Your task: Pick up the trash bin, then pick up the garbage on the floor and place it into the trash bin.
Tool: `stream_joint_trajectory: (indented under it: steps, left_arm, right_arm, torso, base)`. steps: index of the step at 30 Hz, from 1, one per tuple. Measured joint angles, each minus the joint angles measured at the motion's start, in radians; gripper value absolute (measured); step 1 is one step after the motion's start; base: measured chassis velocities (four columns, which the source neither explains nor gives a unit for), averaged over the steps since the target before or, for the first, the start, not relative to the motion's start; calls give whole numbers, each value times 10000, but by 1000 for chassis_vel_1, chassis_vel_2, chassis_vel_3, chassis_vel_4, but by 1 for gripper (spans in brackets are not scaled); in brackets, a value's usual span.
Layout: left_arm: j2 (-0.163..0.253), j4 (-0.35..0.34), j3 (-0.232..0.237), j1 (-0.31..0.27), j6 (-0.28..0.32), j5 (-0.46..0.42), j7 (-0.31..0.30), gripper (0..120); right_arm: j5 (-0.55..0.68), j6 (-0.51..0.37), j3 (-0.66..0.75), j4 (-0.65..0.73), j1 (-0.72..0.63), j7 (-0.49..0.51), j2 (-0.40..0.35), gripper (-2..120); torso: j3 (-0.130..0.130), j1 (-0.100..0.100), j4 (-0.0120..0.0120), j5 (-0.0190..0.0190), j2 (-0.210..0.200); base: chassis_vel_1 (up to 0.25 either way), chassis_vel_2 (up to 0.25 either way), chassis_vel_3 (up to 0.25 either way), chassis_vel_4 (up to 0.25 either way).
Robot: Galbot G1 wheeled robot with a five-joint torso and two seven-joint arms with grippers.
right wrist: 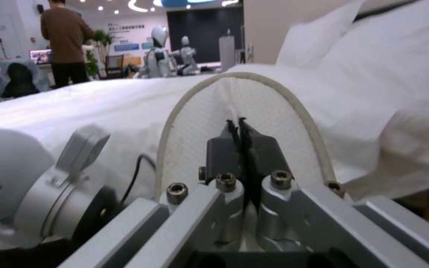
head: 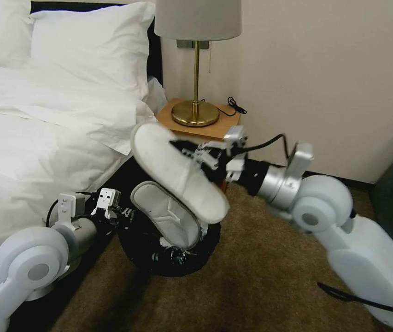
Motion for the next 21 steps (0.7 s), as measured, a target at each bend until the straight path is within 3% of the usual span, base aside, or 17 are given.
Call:
stream_joint_trajectory:
  steps: [16, 18, 21]
  left_arm:
    - [-137, 53, -28, -26, 0, 3, -24, 2]
    - [-180, 36, -19, -24, 0, 9, -29, 2]
    - [-196, 27, -16, -19, 1, 11, -34, 2]
  right_arm:
    - [-545, 215, -1367, -511, 0, 797, 672, 1]
    - [-543, 241, -1504, -575, 112, 1075, 878, 12]
    - [-544, 246, -1539, -607, 154, 1125, 949, 16]
  torso:
    - [0, 0, 0, 1, -1]
    - [0, 0, 0, 1, 0]
    - [0, 0, 0, 0, -1]
  base:
    - [0, 0, 0, 0]
    - [0, 0, 0, 0]
    - [0, 0, 0, 0]
